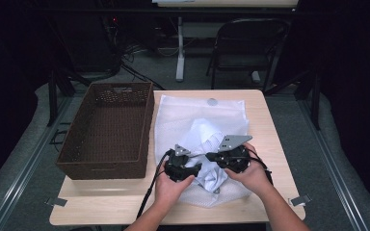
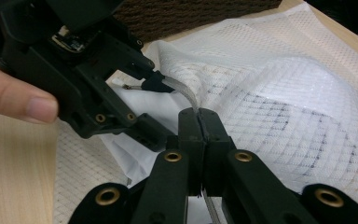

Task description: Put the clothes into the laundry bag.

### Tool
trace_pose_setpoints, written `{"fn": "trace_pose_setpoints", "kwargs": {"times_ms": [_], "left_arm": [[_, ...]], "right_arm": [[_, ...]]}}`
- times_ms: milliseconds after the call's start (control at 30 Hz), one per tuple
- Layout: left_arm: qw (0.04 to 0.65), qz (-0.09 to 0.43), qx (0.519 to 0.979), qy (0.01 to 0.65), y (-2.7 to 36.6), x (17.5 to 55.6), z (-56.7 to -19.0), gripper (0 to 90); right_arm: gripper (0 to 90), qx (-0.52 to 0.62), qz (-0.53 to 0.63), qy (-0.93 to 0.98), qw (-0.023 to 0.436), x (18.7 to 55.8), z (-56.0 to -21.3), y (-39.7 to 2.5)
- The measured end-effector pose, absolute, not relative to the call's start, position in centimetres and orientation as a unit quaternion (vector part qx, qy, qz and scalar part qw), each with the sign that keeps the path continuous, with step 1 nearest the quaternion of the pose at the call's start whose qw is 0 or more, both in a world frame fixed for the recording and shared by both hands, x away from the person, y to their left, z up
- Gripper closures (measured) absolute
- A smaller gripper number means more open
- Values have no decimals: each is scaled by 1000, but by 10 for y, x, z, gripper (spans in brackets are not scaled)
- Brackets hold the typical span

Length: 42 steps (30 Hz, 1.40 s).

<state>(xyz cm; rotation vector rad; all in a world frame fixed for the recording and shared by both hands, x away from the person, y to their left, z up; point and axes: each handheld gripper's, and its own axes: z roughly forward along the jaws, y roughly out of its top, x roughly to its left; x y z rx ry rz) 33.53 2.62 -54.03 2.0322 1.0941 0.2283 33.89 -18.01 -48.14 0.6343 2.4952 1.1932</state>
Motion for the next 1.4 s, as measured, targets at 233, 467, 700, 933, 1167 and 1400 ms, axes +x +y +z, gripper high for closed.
{"fn": "trace_pose_setpoints", "kwargs": {"times_ms": [233, 467, 700, 933, 1167, 1400], "left_arm": [[389, 89, 813, 424, 30, 329, -545, 452], [381, 83, 815, 428, 30, 330, -558, 453], [372, 81, 823, 420, 27, 331, -566, 454], [367, 78, 827, 419, 27, 333, -570, 485], [363, 84, 829, 417, 27, 333, -572, 549], [358, 95, 833, 410, 29, 334, -572, 688]], "right_arm": [[892, 223, 416, 869, 152, 338, -481, -180], [892, 222, 414, 870, 152, 338, -481, -180], [892, 219, 413, 871, 152, 338, -481, -179], [892, 219, 413, 871, 152, 338, -481, -178], [892, 218, 413, 871, 151, 337, -481, -178], [892, 218, 413, 871, 151, 337, -481, -178]]}}
